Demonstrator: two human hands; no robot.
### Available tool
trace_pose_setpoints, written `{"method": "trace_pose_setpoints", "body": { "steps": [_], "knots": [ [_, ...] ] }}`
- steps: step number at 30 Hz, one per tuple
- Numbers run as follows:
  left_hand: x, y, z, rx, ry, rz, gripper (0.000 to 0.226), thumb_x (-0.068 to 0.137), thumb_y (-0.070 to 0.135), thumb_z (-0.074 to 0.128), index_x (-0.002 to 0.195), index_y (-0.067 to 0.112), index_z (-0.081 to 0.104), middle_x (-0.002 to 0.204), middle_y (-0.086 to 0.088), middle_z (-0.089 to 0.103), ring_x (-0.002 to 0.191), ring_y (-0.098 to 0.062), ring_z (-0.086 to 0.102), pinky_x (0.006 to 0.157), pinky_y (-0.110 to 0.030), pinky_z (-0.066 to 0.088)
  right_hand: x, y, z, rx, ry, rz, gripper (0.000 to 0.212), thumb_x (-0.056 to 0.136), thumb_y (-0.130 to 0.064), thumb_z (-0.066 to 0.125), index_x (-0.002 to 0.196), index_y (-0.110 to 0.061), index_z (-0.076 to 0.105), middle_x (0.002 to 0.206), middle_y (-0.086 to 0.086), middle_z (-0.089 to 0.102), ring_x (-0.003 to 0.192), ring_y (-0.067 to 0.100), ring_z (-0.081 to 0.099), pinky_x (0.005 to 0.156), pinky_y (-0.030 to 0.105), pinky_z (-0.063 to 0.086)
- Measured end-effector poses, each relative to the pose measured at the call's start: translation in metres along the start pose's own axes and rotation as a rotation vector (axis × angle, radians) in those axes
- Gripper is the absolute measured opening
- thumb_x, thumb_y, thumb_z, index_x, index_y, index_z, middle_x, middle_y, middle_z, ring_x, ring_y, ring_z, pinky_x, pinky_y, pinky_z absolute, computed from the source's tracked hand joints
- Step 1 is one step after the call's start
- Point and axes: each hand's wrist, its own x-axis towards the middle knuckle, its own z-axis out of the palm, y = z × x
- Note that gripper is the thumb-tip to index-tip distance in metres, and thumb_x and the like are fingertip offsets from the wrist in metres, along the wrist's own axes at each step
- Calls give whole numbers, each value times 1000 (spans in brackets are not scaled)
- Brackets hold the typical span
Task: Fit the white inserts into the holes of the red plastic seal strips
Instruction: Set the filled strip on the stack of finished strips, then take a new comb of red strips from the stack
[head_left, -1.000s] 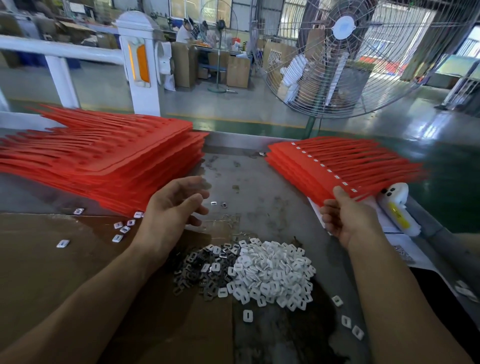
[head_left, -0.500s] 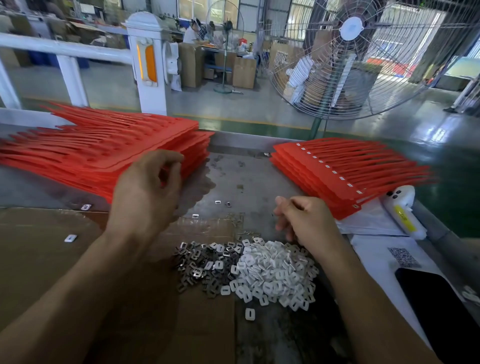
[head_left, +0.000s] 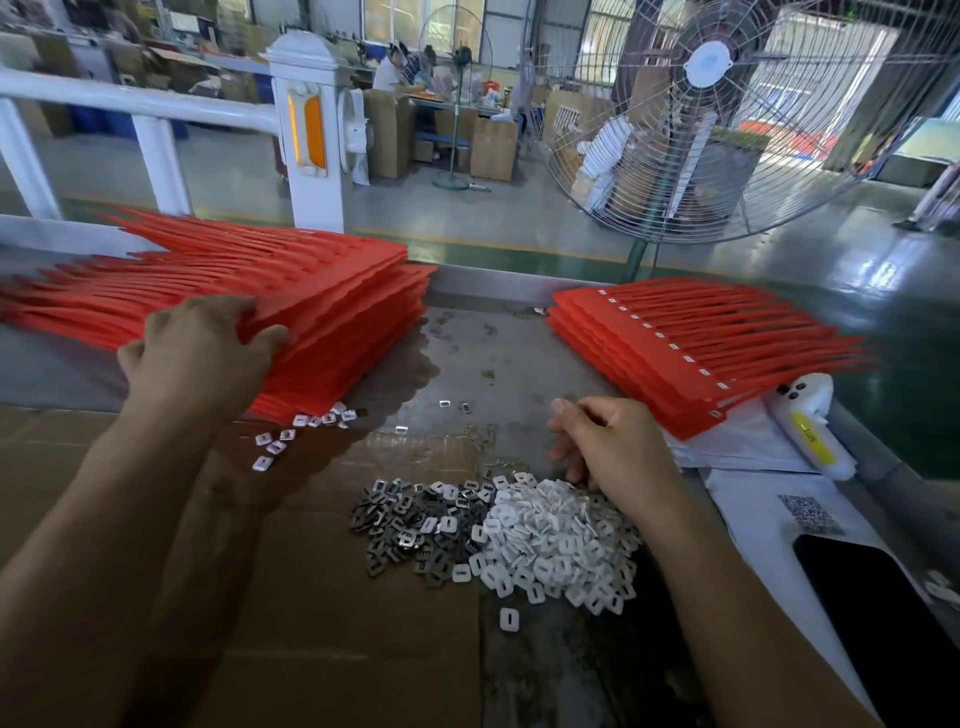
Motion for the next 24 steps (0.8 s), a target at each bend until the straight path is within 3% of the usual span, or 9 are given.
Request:
{"method": "trace_pose_setpoints", "body": {
  "steps": [6, 9, 11, 15, 18, 21, 24],
  "knots": [
    [0, -4, 5, 25, 173, 112, 29, 99, 38, 59, 113, 18, 74, 109, -23, 71, 108, -47, 58, 93, -52, 43, -3, -2, 0, 22, 28, -9, 30, 104, -36, 58, 83, -19, 73, 72, 0, 76, 49, 16, 65, 43, 19, 42],
    [-1, -5, 10, 64, 329, 210, 32, 101, 33, 54, 93, 10, 75, 82, -25, 67, 85, -46, 61, 82, -50, 44, -4, -3, 1, 39, 45, -18, 31, 104, -35, 59, 82, -18, 72, 71, 1, 75, 49, 17, 64, 44, 19, 42],
    [-1, -5, 11, 0, 429, 226, 37, 102, 32, 53, 90, 5, 74, 76, -29, 62, 78, -46, 57, 73, -49, 45, -4, -3, 1, 55, 56, -26, 31, 103, -34, 59, 82, -17, 72, 71, 2, 75, 49, 18, 63, 44, 18, 42],
    [-8, 4, 13, -107, 630, 253, 41, 106, 38, 47, 98, 9, 75, 81, -18, 68, 88, -38, 51, 67, -45, 38, -4, -3, 1, 64, 65, -34, 30, 103, -35, 59, 82, -19, 73, 72, 1, 75, 49, 17, 64, 45, 18, 43],
    [-19, 14, 12, -137, 722, 371, 41, 109, 40, 43, 103, 13, 74, 89, -12, 74, 84, -36, 57, 67, -44, 39, -4, -4, 0, 100, 82, -43, 31, 103, -36, 59, 82, -19, 73, 72, 1, 75, 48, 15, 62, 44, 19, 43],
    [-35, 29, 9, -210, 721, 478, 35, 109, 38, 46, 108, 17, 74, 96, -9, 76, 83, -33, 71, 64, -42, 46, -4, -5, -1, 114, 100, -49, 31, 103, -37, 59, 81, -20, 72, 72, 0, 75, 49, 15, 61, 45, 19, 44],
    [-57, 48, 14, -288, 692, 629, 28, 107, 30, 53, 116, 15, 75, 116, -2, 75, 96, -18, 74, 71, -37, 53, -4, -7, -2, 146, 95, -54, 30, 104, -36, 58, 84, -20, 73, 74, 2, 75, 50, 16, 62, 45, 18, 43]
  ]
}}
